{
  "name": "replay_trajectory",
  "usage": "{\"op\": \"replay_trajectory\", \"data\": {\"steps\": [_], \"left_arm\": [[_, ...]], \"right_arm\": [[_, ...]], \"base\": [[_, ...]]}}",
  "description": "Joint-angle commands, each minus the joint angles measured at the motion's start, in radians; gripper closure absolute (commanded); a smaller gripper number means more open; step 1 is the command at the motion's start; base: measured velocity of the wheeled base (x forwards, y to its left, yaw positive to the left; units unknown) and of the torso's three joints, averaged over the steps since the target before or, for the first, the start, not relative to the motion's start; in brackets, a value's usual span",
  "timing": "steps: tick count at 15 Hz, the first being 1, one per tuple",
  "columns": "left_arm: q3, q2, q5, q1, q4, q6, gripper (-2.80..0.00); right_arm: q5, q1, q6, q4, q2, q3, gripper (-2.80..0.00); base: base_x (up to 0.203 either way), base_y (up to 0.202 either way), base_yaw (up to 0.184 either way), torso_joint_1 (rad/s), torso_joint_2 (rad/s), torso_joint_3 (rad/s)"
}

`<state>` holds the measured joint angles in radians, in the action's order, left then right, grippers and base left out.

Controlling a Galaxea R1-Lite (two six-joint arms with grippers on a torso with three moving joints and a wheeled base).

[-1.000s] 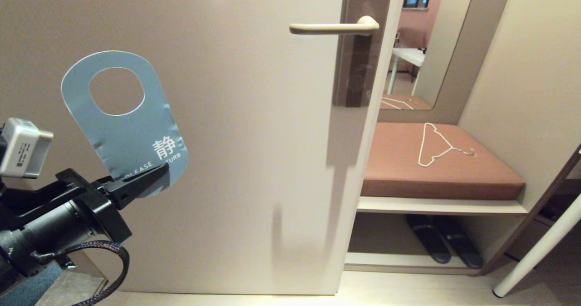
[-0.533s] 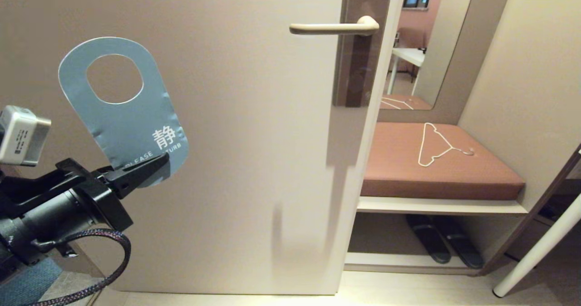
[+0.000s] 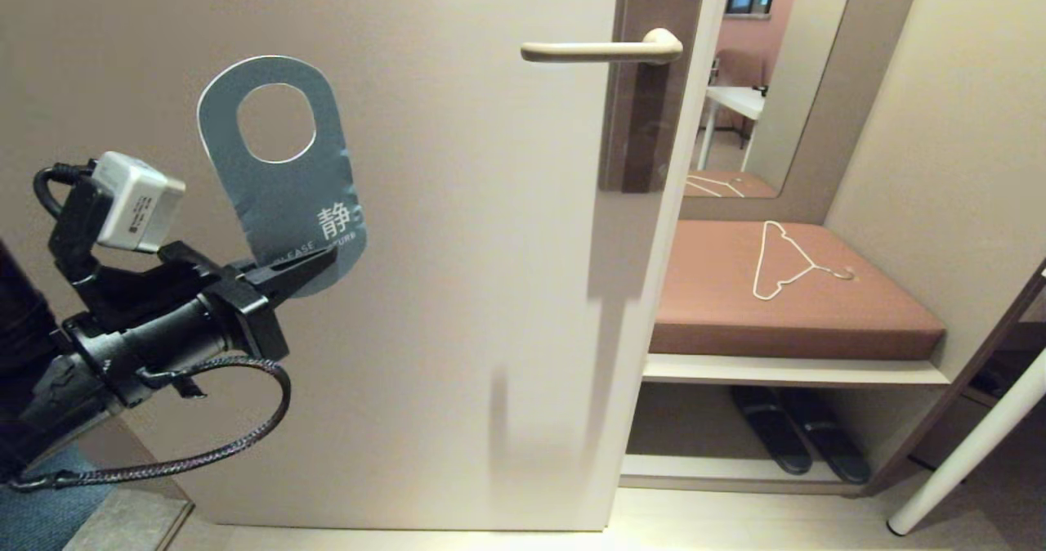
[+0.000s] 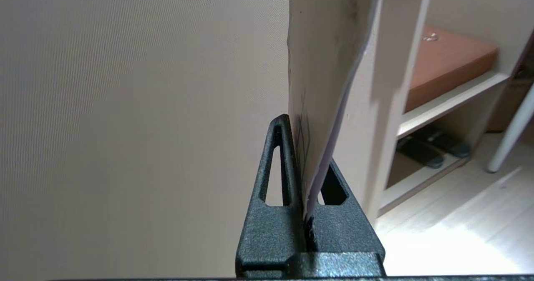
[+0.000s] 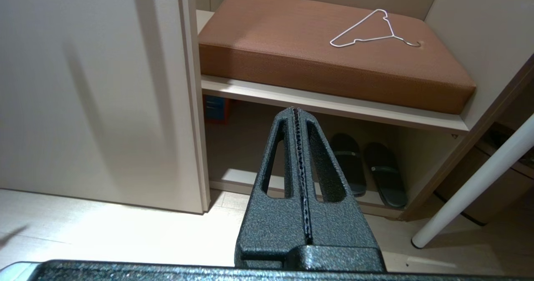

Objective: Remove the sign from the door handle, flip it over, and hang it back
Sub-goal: Hang the sign back with the other side facing out

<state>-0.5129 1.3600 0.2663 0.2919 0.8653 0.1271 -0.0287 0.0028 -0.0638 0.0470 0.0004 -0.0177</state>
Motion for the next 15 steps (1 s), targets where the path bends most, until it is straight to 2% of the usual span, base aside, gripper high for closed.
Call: {"op": "replay_trajectory", "data": {"steps": [1, 5, 8, 11, 15], "left_arm": [[-0.031, 0.067, 0.002, 0.006, 0.006, 0.016, 0.00], [-0.138, 0.161, 0.001, 0.055, 0.006, 0.028, 0.00], [-0.219, 0.224, 0.002, 0.095, 0.029, 0.015, 0.00], [-0.276, 0.293, -0.002, 0.102, 0.095, 0.021, 0.00], [-0.370, 0.355, -0.010, 0.110, 0.098, 0.031, 0.00]], "right_arm": [[0.000, 0.000, -0.001, 0.001, 0.000, 0.000, 0.00], [0.000, 0.000, -0.001, 0.001, 0.000, 0.000, 0.00], [0.000, 0.000, -0.001, 0.001, 0.000, 0.001, 0.00], [0.000, 0.000, -0.001, 0.001, 0.000, -0.001, 0.00], [0.000, 0.000, -0.001, 0.001, 0.000, 0.001, 0.00]], "base": [[0.000, 0.000, 0.000, 0.000, 0.00, 0.000], [0.000, 0.000, 0.000, 0.000, 0.00, 0.000], [0.000, 0.000, 0.000, 0.000, 0.00, 0.000], [0.000, 0.000, 0.000, 0.000, 0.00, 0.000], [0.000, 0.000, 0.000, 0.000, 0.00, 0.000]]}}
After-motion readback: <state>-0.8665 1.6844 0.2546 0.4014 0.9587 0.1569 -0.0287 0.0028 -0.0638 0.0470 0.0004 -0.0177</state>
